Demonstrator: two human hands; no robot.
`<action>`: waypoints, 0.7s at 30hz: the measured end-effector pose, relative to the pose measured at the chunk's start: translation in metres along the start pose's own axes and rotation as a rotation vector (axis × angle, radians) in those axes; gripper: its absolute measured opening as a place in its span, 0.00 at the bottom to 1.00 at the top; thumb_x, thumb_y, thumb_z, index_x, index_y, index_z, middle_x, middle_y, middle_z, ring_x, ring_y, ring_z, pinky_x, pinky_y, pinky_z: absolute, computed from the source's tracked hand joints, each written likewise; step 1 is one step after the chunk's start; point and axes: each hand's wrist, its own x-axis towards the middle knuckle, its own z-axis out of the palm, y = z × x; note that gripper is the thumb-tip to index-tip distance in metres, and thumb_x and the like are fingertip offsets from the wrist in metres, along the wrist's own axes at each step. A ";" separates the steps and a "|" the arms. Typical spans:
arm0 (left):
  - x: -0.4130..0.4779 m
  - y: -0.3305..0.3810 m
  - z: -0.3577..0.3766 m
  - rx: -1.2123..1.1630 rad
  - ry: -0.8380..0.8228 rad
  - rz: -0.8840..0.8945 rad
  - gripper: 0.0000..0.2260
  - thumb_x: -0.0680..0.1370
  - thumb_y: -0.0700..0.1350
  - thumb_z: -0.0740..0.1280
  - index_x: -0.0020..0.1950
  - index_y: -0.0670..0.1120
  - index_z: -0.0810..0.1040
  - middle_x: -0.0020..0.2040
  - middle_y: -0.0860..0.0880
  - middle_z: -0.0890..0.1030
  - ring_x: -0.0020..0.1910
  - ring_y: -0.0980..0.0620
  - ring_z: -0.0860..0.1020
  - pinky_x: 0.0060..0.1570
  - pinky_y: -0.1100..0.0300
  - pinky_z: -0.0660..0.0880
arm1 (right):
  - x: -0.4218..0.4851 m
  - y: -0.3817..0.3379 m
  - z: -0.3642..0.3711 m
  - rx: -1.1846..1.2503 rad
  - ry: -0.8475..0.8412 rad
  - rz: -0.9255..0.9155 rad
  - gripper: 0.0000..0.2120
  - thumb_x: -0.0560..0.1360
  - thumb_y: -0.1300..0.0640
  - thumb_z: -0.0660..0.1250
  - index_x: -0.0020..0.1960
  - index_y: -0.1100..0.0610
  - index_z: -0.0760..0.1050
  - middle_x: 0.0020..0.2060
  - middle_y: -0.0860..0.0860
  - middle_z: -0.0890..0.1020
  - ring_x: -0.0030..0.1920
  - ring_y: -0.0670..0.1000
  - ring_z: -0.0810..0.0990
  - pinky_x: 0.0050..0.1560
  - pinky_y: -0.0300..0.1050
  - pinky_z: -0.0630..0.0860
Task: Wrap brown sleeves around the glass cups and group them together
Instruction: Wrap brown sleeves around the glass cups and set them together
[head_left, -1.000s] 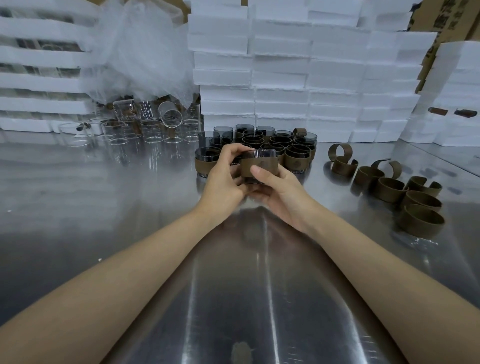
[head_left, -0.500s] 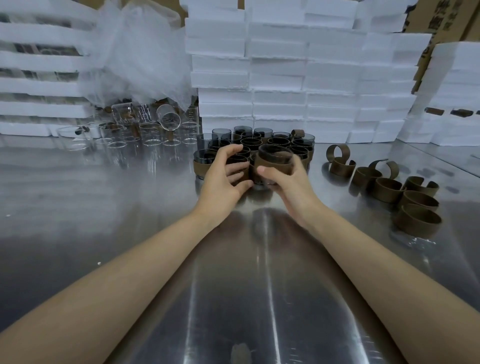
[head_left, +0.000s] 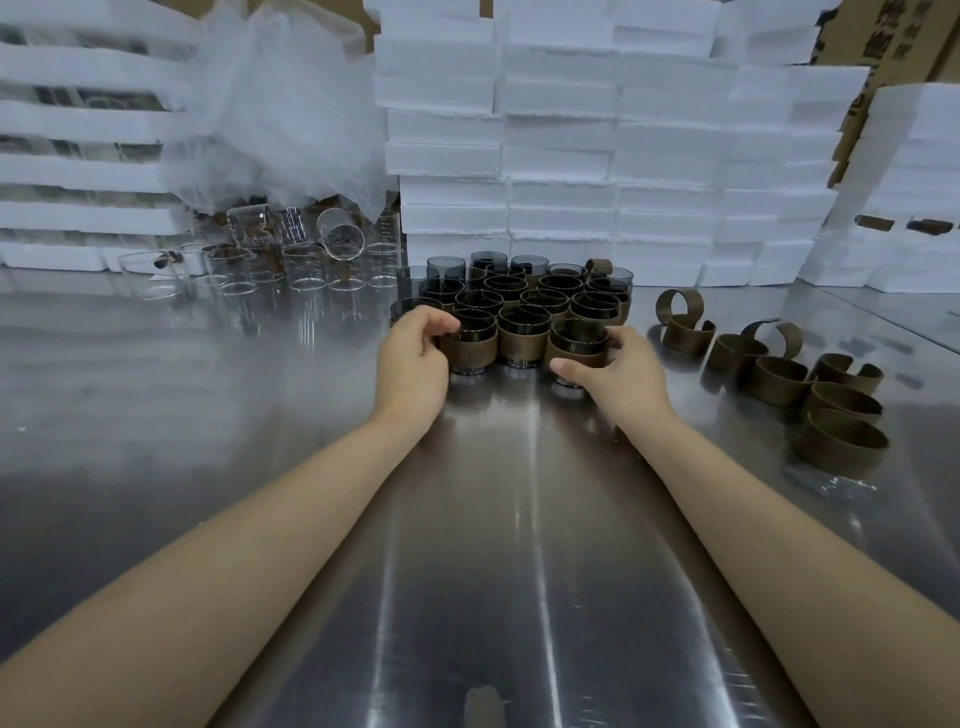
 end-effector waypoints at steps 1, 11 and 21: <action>0.003 -0.002 -0.003 0.061 0.031 0.018 0.19 0.74 0.26 0.54 0.51 0.44 0.78 0.54 0.47 0.77 0.52 0.54 0.75 0.54 0.73 0.69 | -0.001 -0.001 -0.002 -0.031 0.005 -0.004 0.34 0.67 0.48 0.78 0.69 0.56 0.70 0.63 0.54 0.72 0.62 0.51 0.72 0.63 0.42 0.68; 0.051 -0.055 -0.028 0.537 -0.043 -0.273 0.10 0.80 0.35 0.60 0.57 0.40 0.79 0.62 0.39 0.76 0.60 0.39 0.75 0.59 0.53 0.70 | -0.006 -0.004 -0.004 0.142 0.074 0.032 0.11 0.75 0.67 0.65 0.54 0.57 0.68 0.39 0.53 0.79 0.48 0.56 0.81 0.55 0.49 0.77; 0.089 -0.066 -0.015 0.654 -0.181 0.035 0.19 0.81 0.35 0.57 0.72 0.41 0.68 0.52 0.34 0.80 0.51 0.35 0.77 0.49 0.48 0.72 | 0.002 0.002 0.009 -0.069 -0.054 -0.064 0.07 0.75 0.62 0.64 0.47 0.52 0.76 0.39 0.46 0.77 0.41 0.47 0.76 0.46 0.40 0.70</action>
